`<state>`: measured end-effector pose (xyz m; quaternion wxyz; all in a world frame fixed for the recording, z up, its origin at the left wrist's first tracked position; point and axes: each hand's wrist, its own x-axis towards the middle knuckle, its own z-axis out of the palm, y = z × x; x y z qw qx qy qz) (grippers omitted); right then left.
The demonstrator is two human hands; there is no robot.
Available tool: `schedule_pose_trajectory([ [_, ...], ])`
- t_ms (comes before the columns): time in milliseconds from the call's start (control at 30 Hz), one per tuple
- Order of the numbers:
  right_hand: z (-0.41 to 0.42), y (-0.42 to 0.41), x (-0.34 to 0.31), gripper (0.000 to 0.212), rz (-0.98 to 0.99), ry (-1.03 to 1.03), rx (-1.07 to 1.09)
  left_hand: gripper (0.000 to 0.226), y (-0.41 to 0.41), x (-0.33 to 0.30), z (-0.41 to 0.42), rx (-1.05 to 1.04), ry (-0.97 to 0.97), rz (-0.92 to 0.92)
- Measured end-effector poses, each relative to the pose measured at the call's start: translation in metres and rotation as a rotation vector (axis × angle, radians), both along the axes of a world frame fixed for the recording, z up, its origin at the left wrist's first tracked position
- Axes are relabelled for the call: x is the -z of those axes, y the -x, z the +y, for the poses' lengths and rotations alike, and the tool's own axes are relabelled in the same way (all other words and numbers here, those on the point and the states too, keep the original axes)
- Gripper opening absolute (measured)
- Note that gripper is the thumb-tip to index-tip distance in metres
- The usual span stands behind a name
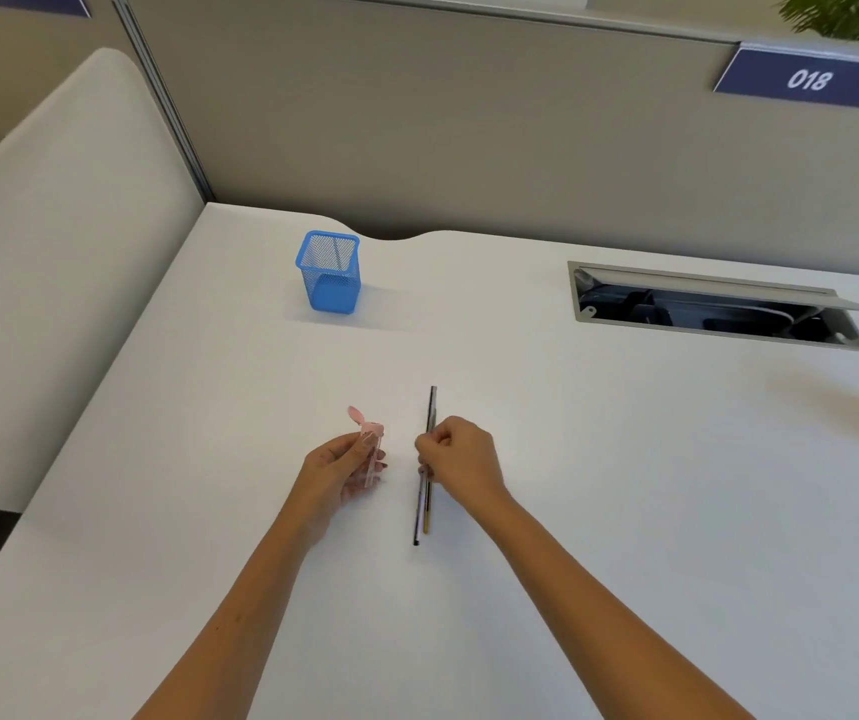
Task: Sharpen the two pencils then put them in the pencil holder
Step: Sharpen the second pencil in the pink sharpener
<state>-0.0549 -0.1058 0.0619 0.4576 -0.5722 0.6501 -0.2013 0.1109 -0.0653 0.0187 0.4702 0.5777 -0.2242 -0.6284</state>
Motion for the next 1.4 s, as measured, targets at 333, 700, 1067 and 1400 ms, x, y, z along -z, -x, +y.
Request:
schedule_pose_trajectory([
  [333, 0.010, 0.151, -0.035, 0.018, 0.258, 0.489, -0.317, 0.033, 0.091, -0.054, -0.004, 0.295, 0.193, -0.144],
  [700, 0.003, 0.276, -0.067, 0.014, 0.459, 0.897, -0.492, 0.019, 0.190, -0.091, -0.017, 0.489, 0.252, -0.331],
  [1067, -0.007, 0.350, -0.073, 0.003, 0.568, 1.235, -0.670, 0.028, 0.253, -0.104, -0.030, 0.828, 0.098, -0.256],
  [1400, -0.029, 0.341, -0.085, 0.015, 0.290, 0.287, -0.591, 0.026, 0.254, -0.086, -0.025, 0.662, 0.742, -0.994],
])
